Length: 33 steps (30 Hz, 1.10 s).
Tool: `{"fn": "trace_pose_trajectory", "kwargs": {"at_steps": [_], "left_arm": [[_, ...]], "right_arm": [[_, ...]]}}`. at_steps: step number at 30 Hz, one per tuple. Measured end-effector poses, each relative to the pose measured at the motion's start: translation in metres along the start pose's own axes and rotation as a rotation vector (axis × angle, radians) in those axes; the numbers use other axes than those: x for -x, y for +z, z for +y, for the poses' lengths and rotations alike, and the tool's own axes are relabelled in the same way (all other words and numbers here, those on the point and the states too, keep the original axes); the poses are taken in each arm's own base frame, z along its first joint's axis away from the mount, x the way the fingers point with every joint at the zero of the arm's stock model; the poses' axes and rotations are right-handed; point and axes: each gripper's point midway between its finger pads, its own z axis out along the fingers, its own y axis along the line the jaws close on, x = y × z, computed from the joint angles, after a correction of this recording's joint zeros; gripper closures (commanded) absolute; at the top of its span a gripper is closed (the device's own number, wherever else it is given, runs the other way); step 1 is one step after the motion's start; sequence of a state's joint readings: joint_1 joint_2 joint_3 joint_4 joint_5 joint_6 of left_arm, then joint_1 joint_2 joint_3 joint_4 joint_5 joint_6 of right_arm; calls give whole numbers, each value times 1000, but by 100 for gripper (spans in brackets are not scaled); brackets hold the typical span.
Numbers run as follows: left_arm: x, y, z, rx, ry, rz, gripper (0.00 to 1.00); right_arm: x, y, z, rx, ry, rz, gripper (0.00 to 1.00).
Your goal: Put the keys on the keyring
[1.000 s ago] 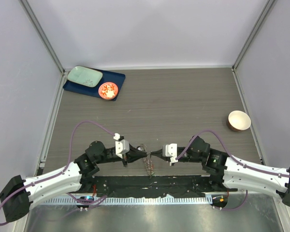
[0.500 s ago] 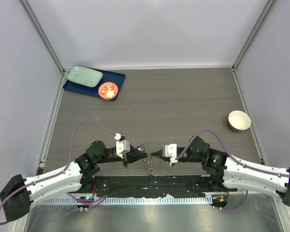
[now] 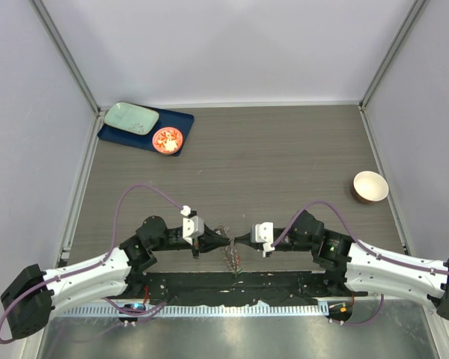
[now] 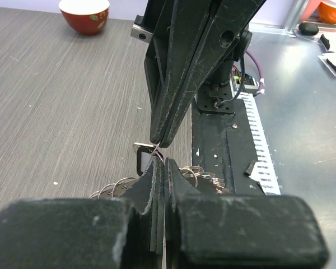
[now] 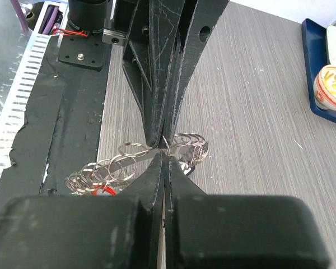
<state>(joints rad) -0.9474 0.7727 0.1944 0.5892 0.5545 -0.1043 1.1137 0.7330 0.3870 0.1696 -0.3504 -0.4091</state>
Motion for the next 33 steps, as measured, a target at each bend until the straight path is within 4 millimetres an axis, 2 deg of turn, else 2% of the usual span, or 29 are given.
{"fn": "trace_pose_trajectory", "kwargs": {"at_steps": [23,33], "left_arm": [[0,1,-16,-109,-11,16,100],[6,5,-18,-135,-7,9,100]], "right_arm": [[6,-3,14,86,33,-21,99],[20,-2,14,107,51,-58,99]]}}
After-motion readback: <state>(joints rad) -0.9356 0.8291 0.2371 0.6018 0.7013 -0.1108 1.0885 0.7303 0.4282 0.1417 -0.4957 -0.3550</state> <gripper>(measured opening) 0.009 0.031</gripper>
